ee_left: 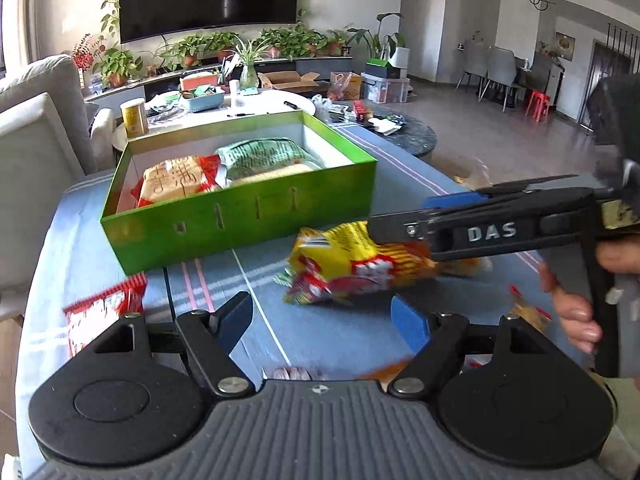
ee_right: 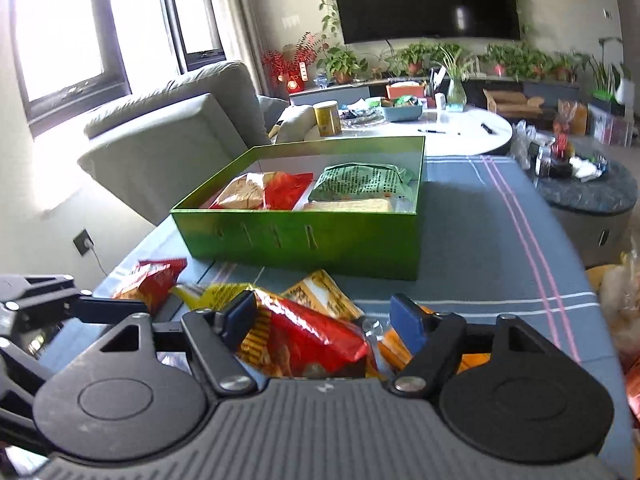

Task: Organize snacks
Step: 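Close both grippers on the yellow-red lobster-print chips bag, then lift the chips bag with both grippers over the green box rim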

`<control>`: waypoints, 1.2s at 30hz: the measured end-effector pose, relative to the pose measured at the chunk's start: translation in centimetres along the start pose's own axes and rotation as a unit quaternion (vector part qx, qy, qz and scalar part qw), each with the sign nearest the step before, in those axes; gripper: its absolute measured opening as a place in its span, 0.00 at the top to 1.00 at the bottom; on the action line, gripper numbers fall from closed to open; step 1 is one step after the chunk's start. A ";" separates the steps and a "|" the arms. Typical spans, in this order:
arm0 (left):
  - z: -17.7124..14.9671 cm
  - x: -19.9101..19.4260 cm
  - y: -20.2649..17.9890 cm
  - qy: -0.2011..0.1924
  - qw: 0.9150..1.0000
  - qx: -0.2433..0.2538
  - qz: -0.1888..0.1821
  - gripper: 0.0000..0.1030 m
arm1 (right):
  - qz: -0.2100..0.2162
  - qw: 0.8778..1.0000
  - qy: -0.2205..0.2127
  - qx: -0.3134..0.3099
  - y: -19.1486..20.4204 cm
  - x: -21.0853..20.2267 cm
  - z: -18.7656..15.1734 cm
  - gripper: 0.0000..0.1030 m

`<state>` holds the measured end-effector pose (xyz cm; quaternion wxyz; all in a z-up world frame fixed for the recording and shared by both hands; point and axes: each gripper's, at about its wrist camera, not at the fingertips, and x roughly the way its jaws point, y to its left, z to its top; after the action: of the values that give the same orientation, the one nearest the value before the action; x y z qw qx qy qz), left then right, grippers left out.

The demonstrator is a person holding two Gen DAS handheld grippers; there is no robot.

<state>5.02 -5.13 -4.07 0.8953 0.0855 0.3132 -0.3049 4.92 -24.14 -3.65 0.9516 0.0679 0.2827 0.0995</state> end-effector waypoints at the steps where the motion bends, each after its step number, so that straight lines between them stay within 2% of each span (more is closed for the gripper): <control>1: 0.4 0.7 0.3 0.001 1.000 0.000 0.001 0.28 | 0.000 1.000 0.002 0.010 -0.1 0.3 0.5 0.25; 6: 1.9 4.2 1.1 0.008 1.000 0.004 0.002 0.28 | 0.003 0.998 0.012 0.062 -2.1 1.9 3.0 0.25; 10: 2.6 6.0 1.6 0.015 1.000 -0.021 -0.001 0.28 | -0.010 0.996 0.009 0.084 -3.0 2.2 4.0 0.25; 13: 3.0 6.6 2.1 0.013 0.999 -0.037 -0.011 0.28 | -0.004 0.995 -0.004 0.096 -3.4 0.9 3.4 0.25; 18: 3.6 6.6 2.2 0.009 0.999 -0.031 -0.017 0.28 | 0.009 0.991 -0.015 0.132 -4.0 -2.3 1.7 0.25; 22: 4.3 6.8 2.4 0.003 0.999 -0.027 -0.020 0.28 | 0.022 0.995 0.001 0.094 -2.8 -3.3 0.8 0.25; 26: 4.6 6.5 2.4 -0.001 0.999 -0.029 -0.019 0.28 | -0.016 0.999 0.022 0.033 -1.2 -1.5 0.4 0.25; 31: 4.5 5.8 2.6 -0.006 1.000 -0.019 -0.023 0.28 | -0.054 0.998 0.003 0.032 -2.3 -0.1 0.9 0.25; 36: 5.1 6.1 2.4 -0.010 0.999 -0.016 -0.029 0.28 | -0.043 0.997 0.002 0.059 -4.6 0.7 1.6 0.25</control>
<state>12.85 -7.99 -3.88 0.8902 0.0591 0.3117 -0.3269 7.12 -28.58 -3.56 0.9489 0.1116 0.2923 0.0413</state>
